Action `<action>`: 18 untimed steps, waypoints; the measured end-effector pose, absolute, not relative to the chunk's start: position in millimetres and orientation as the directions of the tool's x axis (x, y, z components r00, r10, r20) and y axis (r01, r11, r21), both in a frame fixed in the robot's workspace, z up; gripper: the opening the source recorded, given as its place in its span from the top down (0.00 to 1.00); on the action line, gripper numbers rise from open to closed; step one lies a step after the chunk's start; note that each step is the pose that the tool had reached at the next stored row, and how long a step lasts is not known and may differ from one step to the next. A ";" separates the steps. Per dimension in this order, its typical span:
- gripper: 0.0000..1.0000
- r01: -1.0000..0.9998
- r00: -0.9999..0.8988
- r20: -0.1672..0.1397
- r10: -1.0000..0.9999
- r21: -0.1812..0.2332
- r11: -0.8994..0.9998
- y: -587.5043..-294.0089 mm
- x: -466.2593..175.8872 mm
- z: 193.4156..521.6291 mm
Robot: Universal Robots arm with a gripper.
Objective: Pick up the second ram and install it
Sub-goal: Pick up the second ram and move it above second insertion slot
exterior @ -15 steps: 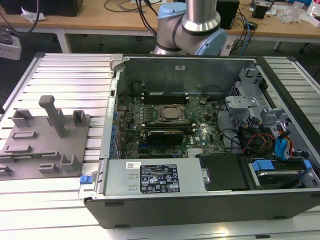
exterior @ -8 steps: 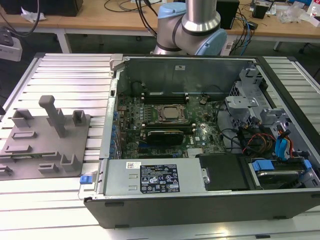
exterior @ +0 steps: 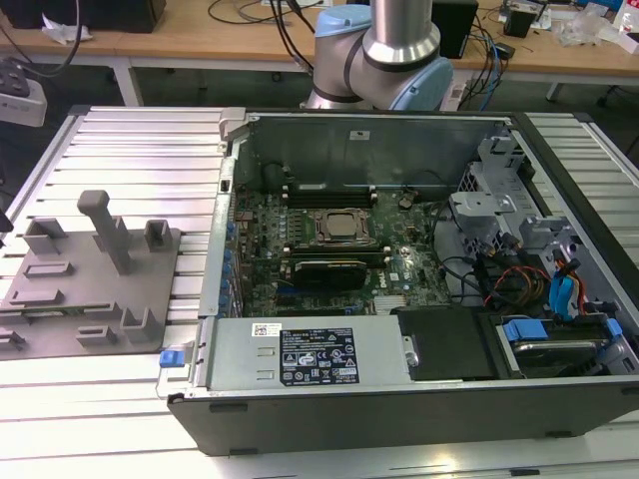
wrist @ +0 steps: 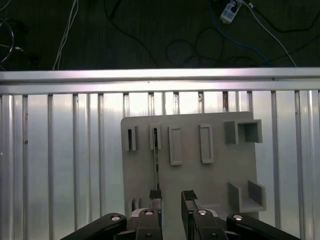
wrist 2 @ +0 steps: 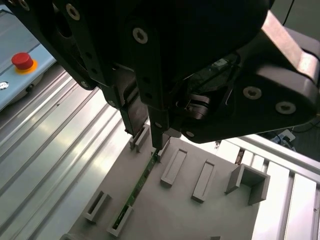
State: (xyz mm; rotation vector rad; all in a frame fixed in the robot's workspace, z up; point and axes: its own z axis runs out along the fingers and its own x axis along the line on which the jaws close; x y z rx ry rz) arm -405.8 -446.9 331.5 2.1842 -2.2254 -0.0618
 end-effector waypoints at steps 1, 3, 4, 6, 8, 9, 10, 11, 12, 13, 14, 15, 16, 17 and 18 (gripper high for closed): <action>0.70 -0.999 -0.019 -0.011 -1.000 0.044 0.018 -446.9 -405.8 330.6; 0.70 -0.999 -0.019 -0.012 -1.000 0.044 0.018 -446.9 -405.8 329.8; 0.70 -0.999 -0.019 -0.011 -1.000 0.044 0.018 -446.9 -405.8 329.3; 0.70 -0.999 -0.019 -0.012 -1.000 0.044 0.018 -446.9 -405.8 328.5; 0.70 -0.999 -0.019 -0.011 -1.000 0.044 0.018 -446.9 -405.8 327.2; 0.70 -0.999 -0.019 -0.012 -1.000 0.044 0.018 -446.9 -405.8 326.4; 0.70 -0.999 -0.019 -0.011 -1.000 0.044 0.018 -446.9 -405.8 325.9; 0.70 -0.999 -0.019 -0.012 -1.000 0.044 0.018 -446.9 -405.8 325.3; 0.70 -0.999 -0.019 -0.012 -1.000 0.044 0.018 -446.9 -405.8 324.7; 0.70 -0.999 -0.019 -0.012 -1.000 0.044 0.018 -446.9 -405.8 323.7; 0.70 -0.999 -0.019 -0.011 -1.000 0.044 0.018 -446.9 -405.8 323.0; 0.70 -0.999 -0.019 -0.011 -1.000 0.044 0.018 -446.9 -405.8 322.6; 0.70 -0.999 -0.019 -0.011 -1.000 0.044 0.018 -446.9 -405.8 322.2; 0.70 -0.999 -0.019 -0.011 -1.000 0.044 0.018 -446.9 -405.8 321.4; 0.70 -0.999 -0.019 -0.012 -1.000 0.044 0.018 -446.9 -405.8 320.6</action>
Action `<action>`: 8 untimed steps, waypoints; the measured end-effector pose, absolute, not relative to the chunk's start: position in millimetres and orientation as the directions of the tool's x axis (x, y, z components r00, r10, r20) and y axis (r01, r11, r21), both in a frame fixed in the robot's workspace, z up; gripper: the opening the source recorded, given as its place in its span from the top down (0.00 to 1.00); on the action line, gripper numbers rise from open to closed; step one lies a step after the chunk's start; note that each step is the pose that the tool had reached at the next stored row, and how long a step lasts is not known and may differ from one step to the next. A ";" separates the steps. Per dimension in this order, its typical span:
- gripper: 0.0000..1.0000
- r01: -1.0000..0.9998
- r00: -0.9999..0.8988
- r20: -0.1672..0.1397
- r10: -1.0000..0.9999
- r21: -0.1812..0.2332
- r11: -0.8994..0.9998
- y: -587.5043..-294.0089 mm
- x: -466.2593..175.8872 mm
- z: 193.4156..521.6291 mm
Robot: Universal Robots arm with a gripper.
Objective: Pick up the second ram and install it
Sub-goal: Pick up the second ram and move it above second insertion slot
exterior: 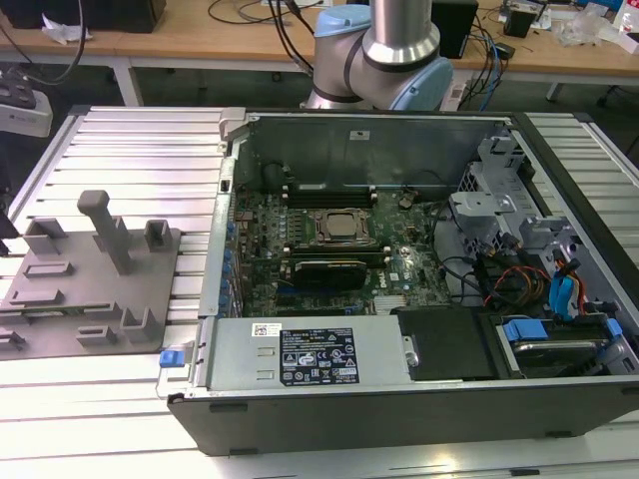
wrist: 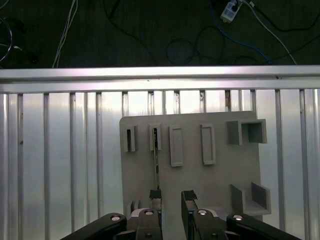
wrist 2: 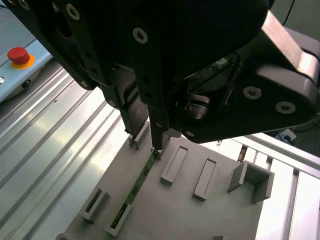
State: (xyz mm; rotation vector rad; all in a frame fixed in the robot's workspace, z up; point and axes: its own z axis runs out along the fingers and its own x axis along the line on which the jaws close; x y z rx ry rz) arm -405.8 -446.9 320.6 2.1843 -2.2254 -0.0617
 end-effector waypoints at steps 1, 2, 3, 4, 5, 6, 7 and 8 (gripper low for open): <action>0.70 -0.999 -0.019 -0.012 -1.000 0.044 0.018 -446.9 -405.8 319.2; 0.70 -0.999 -0.019 -0.012 -1.000 0.044 0.018 -446.9 -405.8 318.0; 0.70 -0.999 -0.019 -0.012 -1.000 0.044 0.018 -446.9 -405.8 317.6; 0.70 -0.999 -0.019 -0.011 -1.000 0.044 0.018 -446.9 -405.8 317.2; 0.70 -0.999 -0.019 -0.012 -1.000 0.044 0.018 -446.9 -405.8 316.6; 0.70 -0.999 -0.019 -0.011 -1.000 0.044 0.018 -446.9 -405.8 315.7; 0.70 -0.999 -0.019 -0.011 -1.000 0.044 0.018 -446.9 -405.8 315.3; 0.70 -0.999 -0.019 -0.011 -1.000 0.044 0.018 -446.9 -405.8 315.0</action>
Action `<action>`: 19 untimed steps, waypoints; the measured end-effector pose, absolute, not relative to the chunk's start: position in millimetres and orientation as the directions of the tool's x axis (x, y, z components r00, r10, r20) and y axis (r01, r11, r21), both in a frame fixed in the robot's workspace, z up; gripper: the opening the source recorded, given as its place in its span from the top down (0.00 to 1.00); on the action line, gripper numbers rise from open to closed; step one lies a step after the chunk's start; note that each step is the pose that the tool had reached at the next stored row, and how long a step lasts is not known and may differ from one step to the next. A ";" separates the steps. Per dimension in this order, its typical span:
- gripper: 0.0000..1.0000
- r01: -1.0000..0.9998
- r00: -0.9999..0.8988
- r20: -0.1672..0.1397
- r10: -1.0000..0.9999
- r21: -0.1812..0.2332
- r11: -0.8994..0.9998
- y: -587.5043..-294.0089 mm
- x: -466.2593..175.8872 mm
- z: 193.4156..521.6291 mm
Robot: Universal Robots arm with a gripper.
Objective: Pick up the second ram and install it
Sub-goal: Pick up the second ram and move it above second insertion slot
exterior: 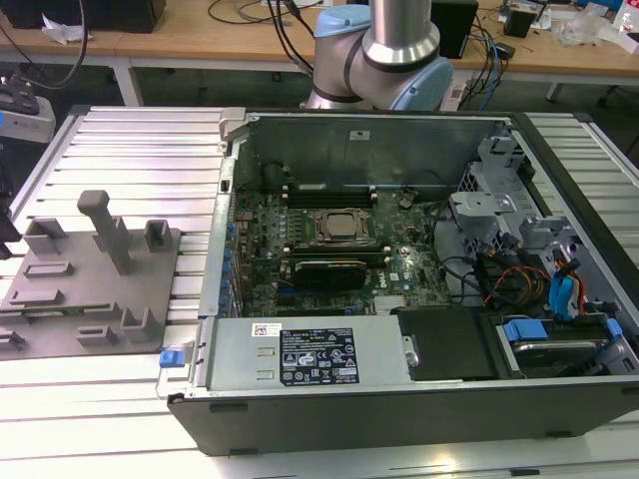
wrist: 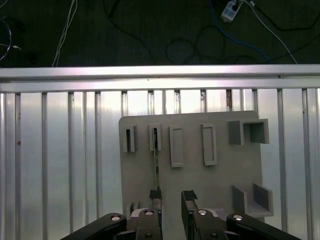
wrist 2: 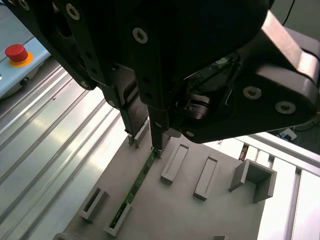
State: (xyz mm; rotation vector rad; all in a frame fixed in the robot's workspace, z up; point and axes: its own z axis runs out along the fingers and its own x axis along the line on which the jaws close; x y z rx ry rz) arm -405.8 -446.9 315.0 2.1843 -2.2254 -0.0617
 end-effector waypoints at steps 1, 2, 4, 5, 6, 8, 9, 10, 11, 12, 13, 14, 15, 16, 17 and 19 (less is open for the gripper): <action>0.70 -0.999 -0.019 -0.011 -1.000 0.044 0.018 -446.9 -405.8 314.3; 0.70 -0.999 -0.019 -0.011 -1.000 0.044 0.018 -446.9 -405.8 313.4; 0.70 -0.999 -0.019 -0.011 -1.000 0.044 0.018 -446.9 -405.8 312.0; 0.70 -0.999 -0.019 -0.011 -1.000 0.044 0.018 -446.9 -405.8 311.5; 0.70 -0.999 -0.019 -0.011 -1.000 0.044 0.018 -446.9 -405.8 311.0; 0.70 -0.999 -0.019 -0.011 -1.000 0.044 0.018 -446.9 -405.8 310.4; 0.70 -0.999 -0.019 -0.011 -1.000 0.044 0.018 -446.9 -405.8 310.1; 0.70 -0.999 -0.019 -0.011 -1.000 0.044 0.018 -446.9 -405.8 309.9; 0.70 -0.999 -0.019 -0.011 -1.000 0.044 0.018 -446.9 -405.8 309.6; 0.70 -0.999 -0.019 -0.011 -1.000 0.044 0.018 -446.9 -405.8 309.3; 0.70 -0.999 -0.019 -0.011 -1.000 0.044 0.018 -446.9 -405.8 309.1; 0.70 -0.999 -0.019 -0.011 -1.000 0.044 0.018 -446.9 -405.8 308.8; 0.70 -0.999 -0.019 -0.011 -1.000 0.044 0.018 -446.9 -405.8 308.5; 0.70 -0.999 -0.019 -0.011 -1.000 0.044 0.018 -446.9 -405.8 308.3; 0.70 -0.999 -0.019 -0.011 -1.000 0.044 0.018 -446.9 -405.8 308.1; 0.70 -0.999 -0.019 -0.011 -1.000 0.044 0.018 -446.9 -405.8 307.5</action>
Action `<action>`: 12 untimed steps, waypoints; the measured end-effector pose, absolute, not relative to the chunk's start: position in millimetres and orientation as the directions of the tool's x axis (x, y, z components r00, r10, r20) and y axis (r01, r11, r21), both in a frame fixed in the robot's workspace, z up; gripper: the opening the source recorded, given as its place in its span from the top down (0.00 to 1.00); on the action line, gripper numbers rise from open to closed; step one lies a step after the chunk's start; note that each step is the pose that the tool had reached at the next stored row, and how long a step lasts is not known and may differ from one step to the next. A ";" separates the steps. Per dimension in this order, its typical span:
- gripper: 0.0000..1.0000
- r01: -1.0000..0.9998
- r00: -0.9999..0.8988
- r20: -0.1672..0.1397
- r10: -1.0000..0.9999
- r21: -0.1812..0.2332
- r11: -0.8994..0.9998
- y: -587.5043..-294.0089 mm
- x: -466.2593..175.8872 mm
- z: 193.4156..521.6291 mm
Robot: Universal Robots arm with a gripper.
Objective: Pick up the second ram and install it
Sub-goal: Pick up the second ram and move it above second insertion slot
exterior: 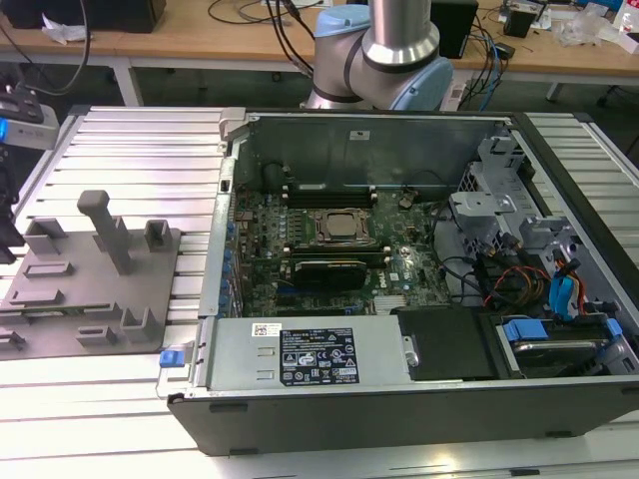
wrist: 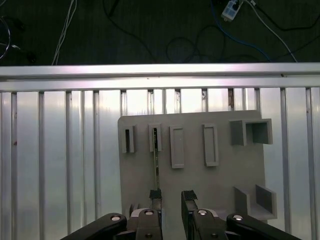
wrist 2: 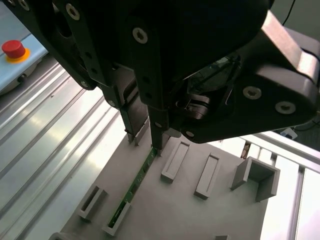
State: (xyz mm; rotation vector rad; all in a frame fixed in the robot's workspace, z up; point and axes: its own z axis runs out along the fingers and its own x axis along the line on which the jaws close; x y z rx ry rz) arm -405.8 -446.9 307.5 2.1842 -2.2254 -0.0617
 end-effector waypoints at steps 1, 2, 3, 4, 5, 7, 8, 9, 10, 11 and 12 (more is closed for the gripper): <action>0.70 -0.999 -0.019 -0.011 -1.000 0.044 0.018 -446.9 -405.8 307.0; 0.70 -0.999 -0.019 -0.011 -1.000 0.044 0.018 -446.9 -405.8 306.7; 0.70 -0.999 -0.019 -0.012 -1.000 0.044 0.018 -446.9 -405.8 306.3; 0.70 -0.999 -0.019 -0.012 -1.000 0.044 0.018 -446.9 -405.8 305.8; 0.70 -0.999 -0.019 -0.012 -1.000 0.044 0.018 -446.9 -405.8 305.6; 0.70 -0.999 -0.019 -0.012 -1.000 0.044 0.018 -446.9 -405.8 304.3; 0.70 -0.999 -0.019 -0.011 -1.000 0.044 0.018 -446.9 -405.8 303.4; 0.70 -0.999 -0.019 -0.012 -1.000 0.044 0.018 -446.9 -405.8 302.4; 0.70 -0.999 -0.019 -0.011 -1.000 0.044 0.018 -446.9 -405.8 301.8; 0.70 -0.999 -0.019 -0.011 -1.000 0.044 0.018 -446.9 -405.8 301.0; 0.70 -0.999 -0.019 -0.011 -1.000 0.044 0.018 -446.9 -405.8 299.9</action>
